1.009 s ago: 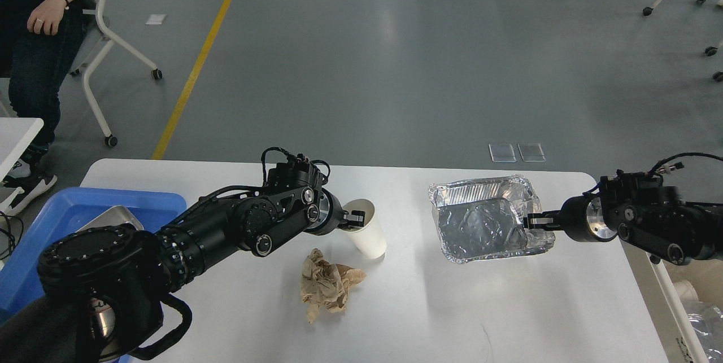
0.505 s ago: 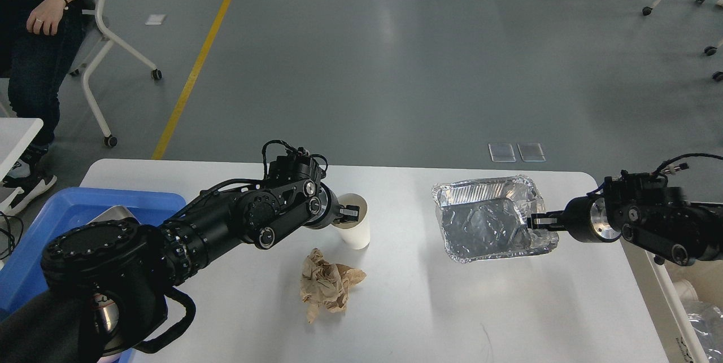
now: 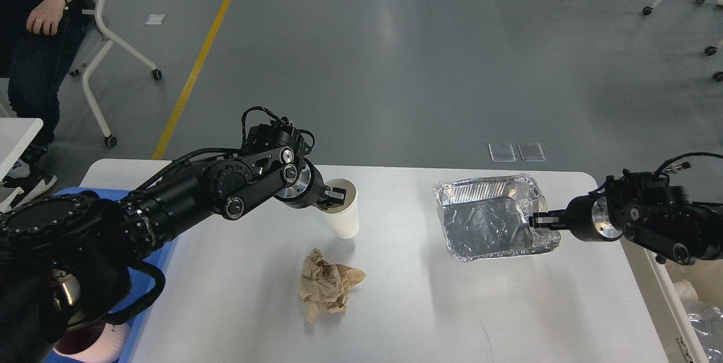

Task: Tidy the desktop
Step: 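Lift the paper cup high and carry it over the foil tray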

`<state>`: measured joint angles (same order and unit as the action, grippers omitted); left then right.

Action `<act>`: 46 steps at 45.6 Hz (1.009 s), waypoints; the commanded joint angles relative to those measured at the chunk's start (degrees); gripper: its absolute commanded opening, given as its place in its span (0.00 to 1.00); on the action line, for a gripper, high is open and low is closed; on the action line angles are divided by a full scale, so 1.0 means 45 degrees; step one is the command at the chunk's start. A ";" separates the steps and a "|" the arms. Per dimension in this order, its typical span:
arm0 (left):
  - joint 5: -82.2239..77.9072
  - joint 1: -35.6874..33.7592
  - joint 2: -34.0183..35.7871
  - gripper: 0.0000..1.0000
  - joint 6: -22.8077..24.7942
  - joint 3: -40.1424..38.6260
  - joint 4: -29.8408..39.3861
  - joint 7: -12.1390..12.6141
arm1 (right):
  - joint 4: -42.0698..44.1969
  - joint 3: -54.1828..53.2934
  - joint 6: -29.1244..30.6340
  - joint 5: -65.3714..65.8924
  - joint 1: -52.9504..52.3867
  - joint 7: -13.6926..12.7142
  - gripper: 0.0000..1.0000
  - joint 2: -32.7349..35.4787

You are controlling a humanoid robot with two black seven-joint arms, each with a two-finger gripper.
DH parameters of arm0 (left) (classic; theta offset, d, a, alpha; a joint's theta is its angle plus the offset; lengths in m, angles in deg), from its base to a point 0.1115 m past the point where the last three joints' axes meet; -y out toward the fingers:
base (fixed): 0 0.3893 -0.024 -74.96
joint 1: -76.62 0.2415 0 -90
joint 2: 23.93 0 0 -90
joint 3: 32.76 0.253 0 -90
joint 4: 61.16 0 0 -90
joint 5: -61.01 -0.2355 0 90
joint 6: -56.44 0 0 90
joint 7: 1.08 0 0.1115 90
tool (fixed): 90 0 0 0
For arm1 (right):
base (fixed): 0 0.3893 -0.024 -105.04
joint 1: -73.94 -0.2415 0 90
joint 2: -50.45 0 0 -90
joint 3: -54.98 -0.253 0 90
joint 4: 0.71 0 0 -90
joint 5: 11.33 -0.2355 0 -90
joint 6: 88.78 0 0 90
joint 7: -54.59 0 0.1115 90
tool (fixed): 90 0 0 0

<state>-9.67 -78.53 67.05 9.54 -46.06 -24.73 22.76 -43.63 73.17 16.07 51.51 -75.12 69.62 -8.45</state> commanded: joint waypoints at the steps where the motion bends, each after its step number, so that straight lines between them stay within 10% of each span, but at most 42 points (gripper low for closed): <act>1: 0.0082 -0.0228 0.1498 0.00 0.0676 -0.0091 0.1159 0.0035 | 0.0006 0.0000 0.0001 0.0000 -0.0040 0.0000 0.00 0.0001; 23: 0.3870 -0.5793 0.4646 0.00 0.2083 -0.0131 0.2041 0.0504 | -0.0053 0.0000 0.0060 0.0000 -0.0176 0.0000 0.00 -0.0135; 46: 0.4340 -0.7358 -0.1368 0.00 0.1752 0.0084 -0.1826 0.0523 | -0.0404 -0.0195 0.1485 -0.0059 -0.0762 -0.0039 0.00 -0.0194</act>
<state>9.86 -111.79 66.09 18.12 -46.31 -30.64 25.11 -44.65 72.75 20.98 51.50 -78.08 69.59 -9.22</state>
